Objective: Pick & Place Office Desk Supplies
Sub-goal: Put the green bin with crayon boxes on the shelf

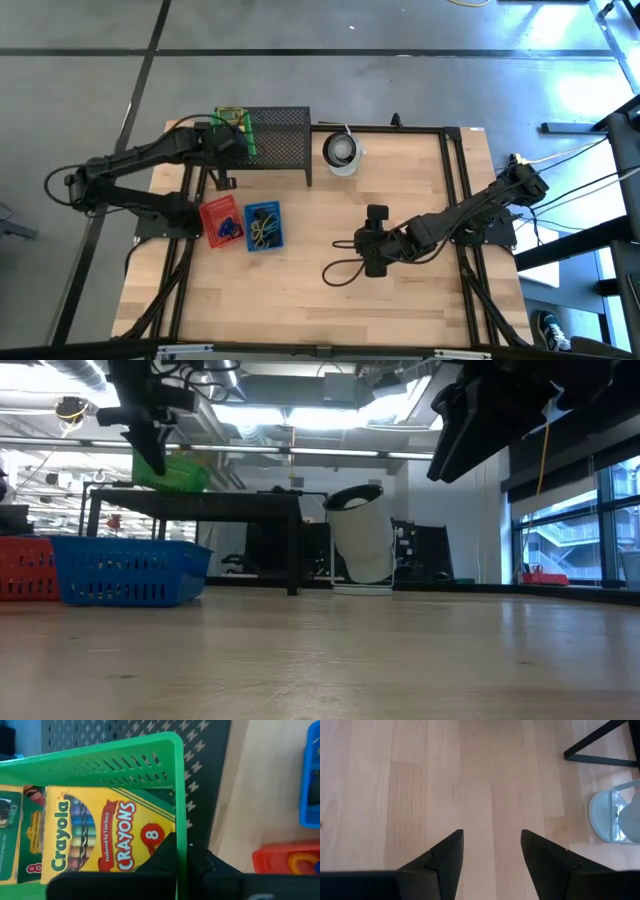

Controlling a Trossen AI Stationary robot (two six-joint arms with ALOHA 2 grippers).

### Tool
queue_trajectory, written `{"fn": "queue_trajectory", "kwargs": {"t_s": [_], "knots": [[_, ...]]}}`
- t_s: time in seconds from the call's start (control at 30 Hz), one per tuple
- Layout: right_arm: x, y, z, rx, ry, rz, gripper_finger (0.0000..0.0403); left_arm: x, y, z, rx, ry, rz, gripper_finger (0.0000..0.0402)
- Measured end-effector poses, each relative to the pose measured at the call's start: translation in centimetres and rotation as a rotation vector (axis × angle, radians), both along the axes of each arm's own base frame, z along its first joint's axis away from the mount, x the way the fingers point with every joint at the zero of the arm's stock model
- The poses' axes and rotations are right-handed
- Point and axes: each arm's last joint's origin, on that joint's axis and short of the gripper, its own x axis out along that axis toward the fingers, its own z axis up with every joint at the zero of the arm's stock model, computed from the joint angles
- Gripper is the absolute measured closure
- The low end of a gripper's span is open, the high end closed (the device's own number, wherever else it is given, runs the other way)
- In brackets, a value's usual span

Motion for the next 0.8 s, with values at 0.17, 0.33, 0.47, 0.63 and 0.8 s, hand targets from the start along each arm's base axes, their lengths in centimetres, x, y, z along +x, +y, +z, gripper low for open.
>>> {"fn": "queue_trajectory", "kwargs": {"t_s": [0.17,0.33,0.47,0.63,0.8], "knots": [[0.0,0.0,0.0,-0.001,0.001,-0.002,0.0202,-0.6,0.9,-0.1,-0.009,0.026,0.012,0.0398],[0.0,-0.1,0.0,-0.002,0.003,-0.002,0.0202,-1.2,1.4,-0.1,-0.006,0.083,0.001,0.0399],[0.0,-0.1,0.0,-0.002,0.004,-0.002,0.0202,-1.6,1.6,-0.2,-0.014,0.111,0.019,0.0394],[0.0,-0.1,0.0,-0.002,0.004,-0.003,0.0202,-1.6,1.7,-0.2,-0.016,0.109,0.030,0.0386],[0.0,-0.1,0.0,-0.002,0.003,-0.003,0.0202,-1.7,1.8,-0.2,0.027,0.124,0.083,0.0372]]}}
